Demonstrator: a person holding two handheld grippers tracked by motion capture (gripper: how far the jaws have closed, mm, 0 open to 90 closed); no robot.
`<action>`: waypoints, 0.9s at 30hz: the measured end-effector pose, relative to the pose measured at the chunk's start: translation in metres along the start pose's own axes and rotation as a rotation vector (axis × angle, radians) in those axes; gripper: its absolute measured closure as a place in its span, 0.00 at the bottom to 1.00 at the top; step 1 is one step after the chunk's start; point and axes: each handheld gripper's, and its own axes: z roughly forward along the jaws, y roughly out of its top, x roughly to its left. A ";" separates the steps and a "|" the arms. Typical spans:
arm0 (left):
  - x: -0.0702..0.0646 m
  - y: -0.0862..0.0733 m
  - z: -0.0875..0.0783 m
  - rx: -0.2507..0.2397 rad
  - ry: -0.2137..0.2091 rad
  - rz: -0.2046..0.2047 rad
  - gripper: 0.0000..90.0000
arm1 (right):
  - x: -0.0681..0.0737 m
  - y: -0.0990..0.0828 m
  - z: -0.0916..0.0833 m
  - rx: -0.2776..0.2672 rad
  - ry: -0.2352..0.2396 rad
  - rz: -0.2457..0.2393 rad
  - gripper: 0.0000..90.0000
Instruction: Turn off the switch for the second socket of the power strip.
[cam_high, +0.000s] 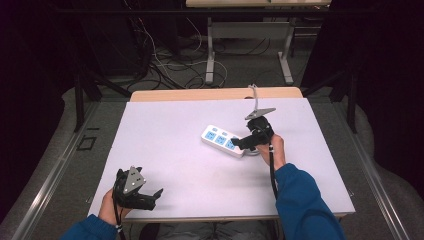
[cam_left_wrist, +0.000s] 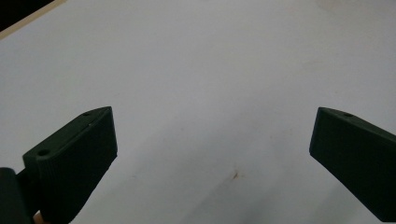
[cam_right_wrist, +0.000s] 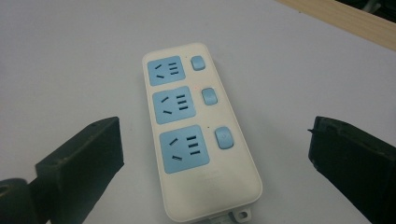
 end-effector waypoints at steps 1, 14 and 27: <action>0.000 0.000 0.000 0.000 0.000 0.000 0.01 | 0.001 0.000 0.000 0.004 0.004 0.010 0.02; 0.000 0.000 0.000 0.001 -0.001 0.000 0.01 | -0.001 0.000 0.003 -0.018 0.010 0.007 0.00; 0.000 0.000 0.000 -0.001 -0.003 0.000 0.01 | -0.001 0.004 0.015 -0.037 0.001 0.014 0.00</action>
